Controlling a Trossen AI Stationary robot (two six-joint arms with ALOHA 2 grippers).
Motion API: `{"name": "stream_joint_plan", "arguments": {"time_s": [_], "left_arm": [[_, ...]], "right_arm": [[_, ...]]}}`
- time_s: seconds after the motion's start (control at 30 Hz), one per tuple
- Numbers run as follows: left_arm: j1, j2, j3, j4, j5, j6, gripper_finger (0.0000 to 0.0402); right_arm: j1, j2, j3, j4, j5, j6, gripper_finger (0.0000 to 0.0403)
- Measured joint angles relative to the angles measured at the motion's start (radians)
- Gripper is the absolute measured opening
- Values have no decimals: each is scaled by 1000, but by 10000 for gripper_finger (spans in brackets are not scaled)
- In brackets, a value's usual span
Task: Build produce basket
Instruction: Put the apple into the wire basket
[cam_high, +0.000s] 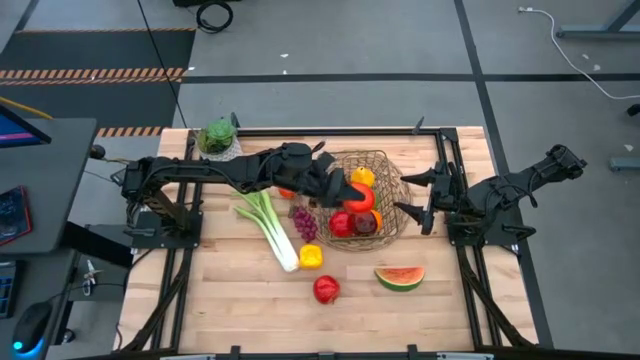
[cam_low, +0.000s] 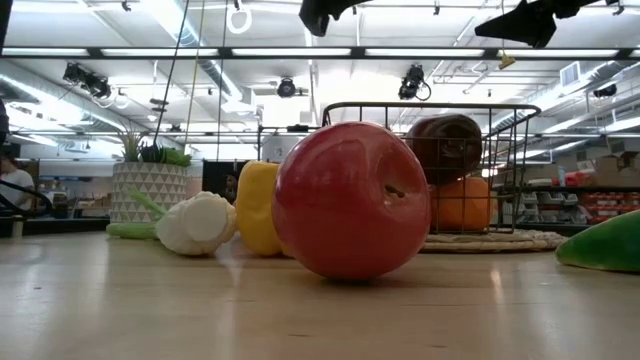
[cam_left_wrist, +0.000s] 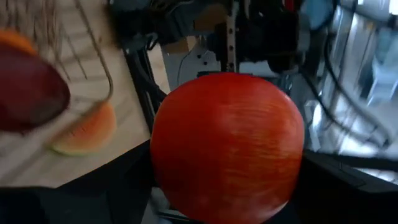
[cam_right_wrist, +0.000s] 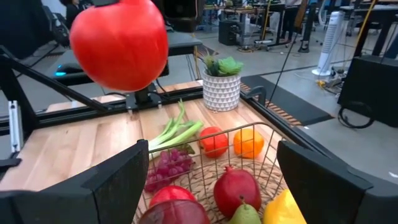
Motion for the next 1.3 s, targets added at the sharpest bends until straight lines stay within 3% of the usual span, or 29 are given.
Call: {"name": "stream_joint_plan", "arguments": {"time_s": [0.17,0.4,1.3], "left_arm": [[0,0,0,0,0,-203,319],[0,0,0,0,0,-361,319],[0,0,0,-1,-1,-324,318]], "right_arm": [[0,0,0,0,-4,9,358],[0,0,0,0,-5,15,358],[0,0,0,-2,-14,16,358]]}}
